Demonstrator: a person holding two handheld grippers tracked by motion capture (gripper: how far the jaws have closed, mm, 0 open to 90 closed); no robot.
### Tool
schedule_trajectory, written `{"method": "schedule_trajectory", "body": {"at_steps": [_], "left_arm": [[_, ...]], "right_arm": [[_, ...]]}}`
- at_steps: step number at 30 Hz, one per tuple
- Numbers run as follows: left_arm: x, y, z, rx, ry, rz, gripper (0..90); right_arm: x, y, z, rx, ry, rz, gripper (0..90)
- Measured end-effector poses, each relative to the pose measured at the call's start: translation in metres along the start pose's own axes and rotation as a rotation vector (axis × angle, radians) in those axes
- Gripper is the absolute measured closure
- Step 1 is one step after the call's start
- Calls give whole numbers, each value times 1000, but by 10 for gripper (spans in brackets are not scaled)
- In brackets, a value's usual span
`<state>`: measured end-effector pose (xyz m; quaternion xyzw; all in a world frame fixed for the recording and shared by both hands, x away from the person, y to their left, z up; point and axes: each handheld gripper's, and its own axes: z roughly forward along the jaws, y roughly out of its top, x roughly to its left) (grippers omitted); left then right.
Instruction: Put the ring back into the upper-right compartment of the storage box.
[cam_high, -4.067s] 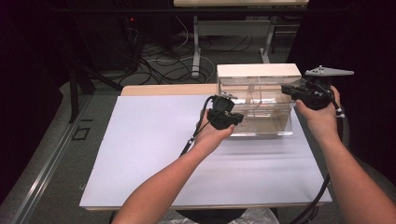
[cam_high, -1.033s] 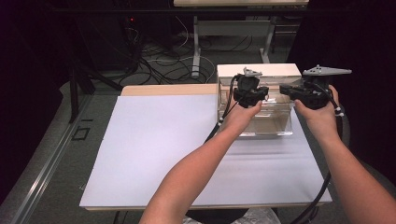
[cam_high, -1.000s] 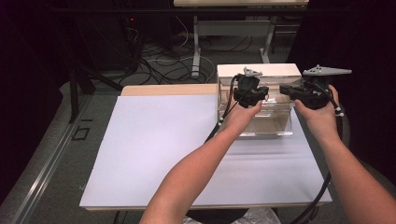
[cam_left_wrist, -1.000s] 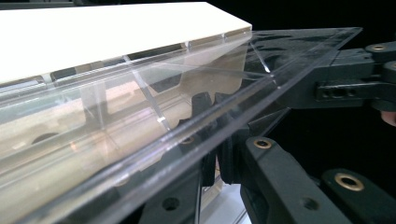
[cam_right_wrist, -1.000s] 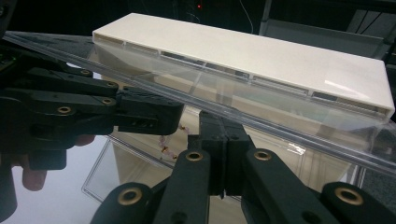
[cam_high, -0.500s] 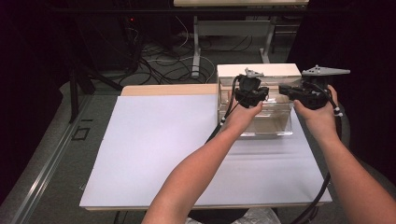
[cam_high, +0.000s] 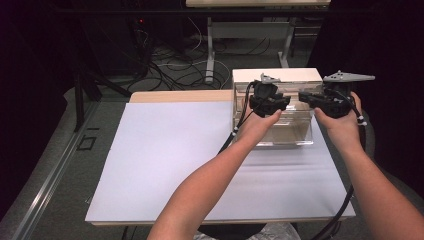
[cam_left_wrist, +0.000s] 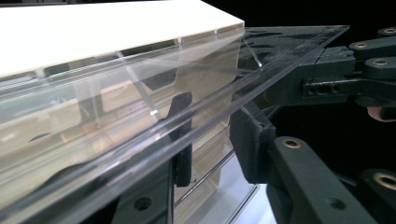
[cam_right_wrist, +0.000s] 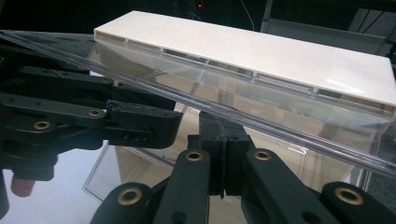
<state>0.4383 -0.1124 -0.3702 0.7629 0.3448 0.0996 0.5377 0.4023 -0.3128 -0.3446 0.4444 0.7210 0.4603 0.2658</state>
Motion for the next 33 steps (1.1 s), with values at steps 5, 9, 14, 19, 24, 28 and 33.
{"method": "schedule_trajectory", "body": {"at_steps": [5, 9, 14, 19, 24, 28, 33], "left_arm": [[2, -2, -5, 18, -6, -20, 644], [3, -3, -9, 21, 7, -13, 630], [5, -4, -15, 31, 11, -16, 622], [7, -7, -21, 19, 10, -17, 621], [11, -11, -28, 22, 11, -25, 623], [15, -15, -34, 26, 16, -23, 647], [20, -20, -41, 23, 17, -22, 677]], "right_arm": [[0, -2, 0, 0, 0, 3, 900], [0, -3, 1, -3, -2, 8, 900], [-1, -5, 1, 3, 6, 7, 900], [-1, -6, 0, -1, 8, 10, 900], [-1, -6, -1, -5, 1, 20, 900], [-1, -7, -1, -4, 0, 21, 900], [-1, -7, 0, 4, 1, 13, 900]]}}
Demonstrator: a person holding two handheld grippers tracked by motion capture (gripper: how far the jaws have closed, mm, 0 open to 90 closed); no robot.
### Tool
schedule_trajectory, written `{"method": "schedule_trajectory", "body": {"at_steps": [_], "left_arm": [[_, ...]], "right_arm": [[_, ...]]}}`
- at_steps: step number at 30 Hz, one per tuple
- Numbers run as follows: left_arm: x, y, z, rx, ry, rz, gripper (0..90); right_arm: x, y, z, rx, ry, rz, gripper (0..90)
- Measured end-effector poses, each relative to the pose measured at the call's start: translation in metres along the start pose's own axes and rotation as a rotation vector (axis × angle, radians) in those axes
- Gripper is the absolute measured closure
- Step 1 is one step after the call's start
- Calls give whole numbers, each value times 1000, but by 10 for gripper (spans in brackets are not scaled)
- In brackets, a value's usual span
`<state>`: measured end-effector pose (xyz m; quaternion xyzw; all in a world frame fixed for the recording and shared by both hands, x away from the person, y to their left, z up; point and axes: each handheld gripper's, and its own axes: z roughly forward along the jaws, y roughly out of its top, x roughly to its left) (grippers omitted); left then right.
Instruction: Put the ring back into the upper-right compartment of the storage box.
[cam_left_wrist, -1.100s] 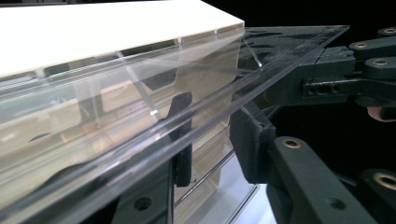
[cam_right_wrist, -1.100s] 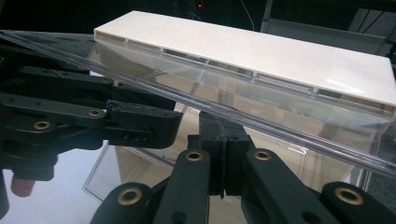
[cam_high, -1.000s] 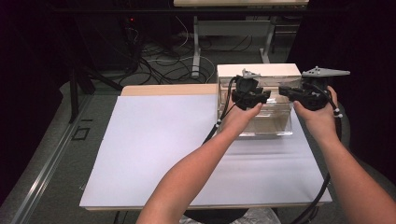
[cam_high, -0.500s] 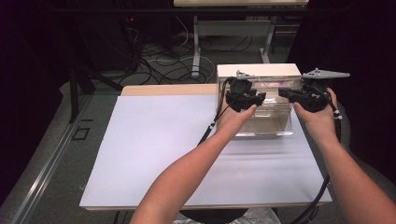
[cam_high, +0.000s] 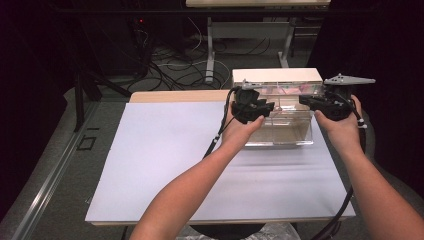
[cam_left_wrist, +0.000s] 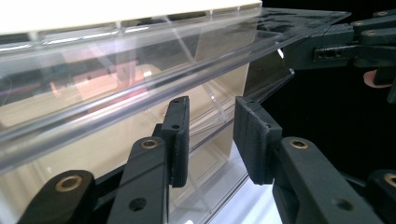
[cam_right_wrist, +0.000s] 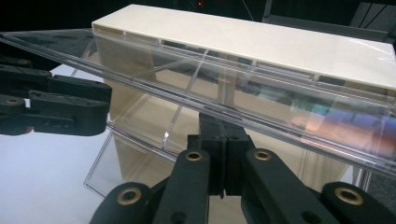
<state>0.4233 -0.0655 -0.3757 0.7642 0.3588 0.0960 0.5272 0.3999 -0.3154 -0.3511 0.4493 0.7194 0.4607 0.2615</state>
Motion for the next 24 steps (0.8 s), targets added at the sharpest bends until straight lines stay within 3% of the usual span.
{"method": "schedule_trajectory", "body": {"at_steps": [9, 16, 24], "left_arm": [[5, -5, -13, 19, 11, 13, 751], [9, -9, -23, 6, 6, 1, 794], [13, -12, -33, 7, 9, 14, 846]], "right_arm": [[1, -1, 1, -3, -2, 0, 900], [2, -1, 0, 0, 5, -1, 900], [2, -4, 0, -6, 2, 6, 900]]}}
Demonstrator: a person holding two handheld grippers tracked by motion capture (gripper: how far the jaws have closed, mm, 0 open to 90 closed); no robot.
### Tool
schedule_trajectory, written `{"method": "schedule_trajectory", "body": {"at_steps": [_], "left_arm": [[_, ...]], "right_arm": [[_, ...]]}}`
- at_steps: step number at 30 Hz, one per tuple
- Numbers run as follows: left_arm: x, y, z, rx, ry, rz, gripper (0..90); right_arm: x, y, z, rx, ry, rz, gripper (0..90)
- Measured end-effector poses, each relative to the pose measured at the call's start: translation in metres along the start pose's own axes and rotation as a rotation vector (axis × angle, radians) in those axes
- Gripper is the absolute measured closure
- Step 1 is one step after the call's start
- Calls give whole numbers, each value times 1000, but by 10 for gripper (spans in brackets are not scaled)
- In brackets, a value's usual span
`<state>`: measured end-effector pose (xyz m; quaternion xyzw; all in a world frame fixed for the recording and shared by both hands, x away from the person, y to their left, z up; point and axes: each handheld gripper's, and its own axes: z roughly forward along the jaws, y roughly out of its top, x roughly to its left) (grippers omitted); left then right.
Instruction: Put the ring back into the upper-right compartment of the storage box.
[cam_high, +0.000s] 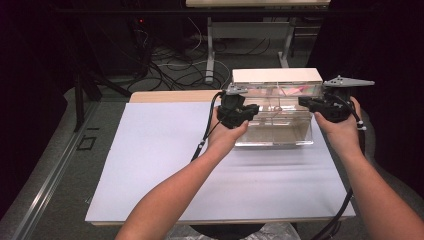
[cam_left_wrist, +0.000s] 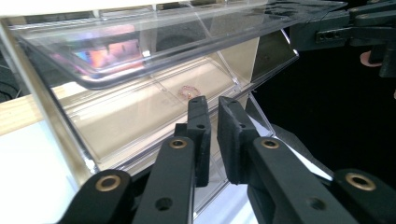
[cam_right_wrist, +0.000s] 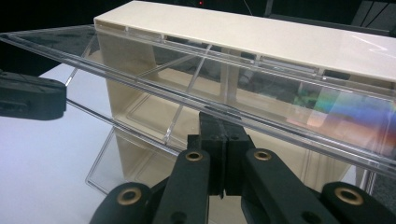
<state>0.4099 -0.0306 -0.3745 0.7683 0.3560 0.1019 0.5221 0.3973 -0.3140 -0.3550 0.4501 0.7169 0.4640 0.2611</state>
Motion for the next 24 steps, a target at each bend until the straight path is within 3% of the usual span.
{"method": "schedule_trajectory", "body": {"at_steps": [16, 24], "left_arm": [[12, -6, -16, -5, 30, 1, 900], [20, -5, -21, -16, 45, -19, 900]], "right_arm": [[-3, -5, -4, 8, -1, 4, 900], [-3, -8, -4, 12, 0, 11, 900]]}}
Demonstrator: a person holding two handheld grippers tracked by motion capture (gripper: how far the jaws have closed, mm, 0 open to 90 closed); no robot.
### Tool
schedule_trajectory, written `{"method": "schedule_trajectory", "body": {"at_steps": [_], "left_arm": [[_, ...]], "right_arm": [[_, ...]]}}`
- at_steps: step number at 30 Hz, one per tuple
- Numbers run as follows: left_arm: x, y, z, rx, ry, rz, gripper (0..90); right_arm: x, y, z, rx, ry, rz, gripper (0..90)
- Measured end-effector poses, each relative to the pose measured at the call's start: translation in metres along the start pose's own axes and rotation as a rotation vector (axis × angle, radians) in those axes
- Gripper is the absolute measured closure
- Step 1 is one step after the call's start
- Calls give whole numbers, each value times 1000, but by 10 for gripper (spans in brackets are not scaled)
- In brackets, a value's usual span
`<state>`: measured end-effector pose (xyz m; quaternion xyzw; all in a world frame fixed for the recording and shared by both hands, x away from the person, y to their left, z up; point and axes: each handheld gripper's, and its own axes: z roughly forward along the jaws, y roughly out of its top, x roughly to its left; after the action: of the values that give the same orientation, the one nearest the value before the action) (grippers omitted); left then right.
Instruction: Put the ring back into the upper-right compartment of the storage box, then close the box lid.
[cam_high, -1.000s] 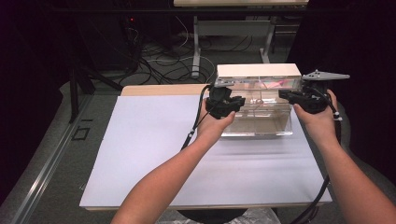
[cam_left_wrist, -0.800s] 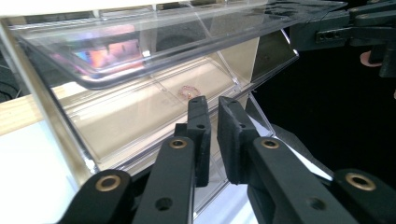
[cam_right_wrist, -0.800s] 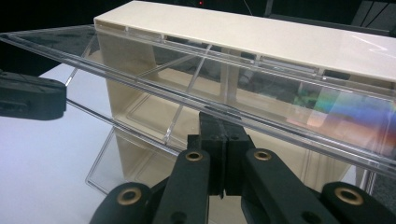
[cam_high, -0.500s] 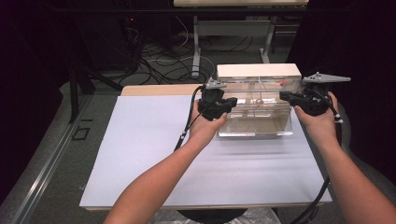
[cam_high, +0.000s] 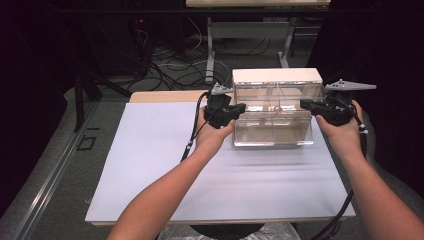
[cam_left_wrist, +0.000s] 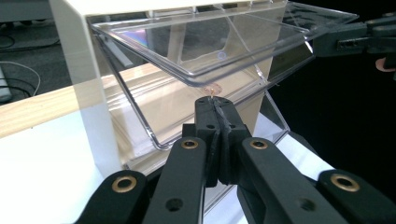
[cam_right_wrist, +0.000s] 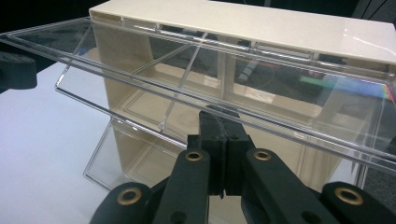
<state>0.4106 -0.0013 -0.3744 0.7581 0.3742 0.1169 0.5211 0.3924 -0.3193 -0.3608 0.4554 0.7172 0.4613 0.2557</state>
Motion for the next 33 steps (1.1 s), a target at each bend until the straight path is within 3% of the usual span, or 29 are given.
{"method": "schedule_trajectory", "body": {"at_steps": [17, 33], "left_arm": [[2, -2, -1, 4, -3, -2, 900], [6, -12, 2, 28, 1, -12, 900]], "right_arm": [[-2, -11, 0, 0, -8, 18, 900], [-1, -20, -1, 25, 13, 19, 900]]}}
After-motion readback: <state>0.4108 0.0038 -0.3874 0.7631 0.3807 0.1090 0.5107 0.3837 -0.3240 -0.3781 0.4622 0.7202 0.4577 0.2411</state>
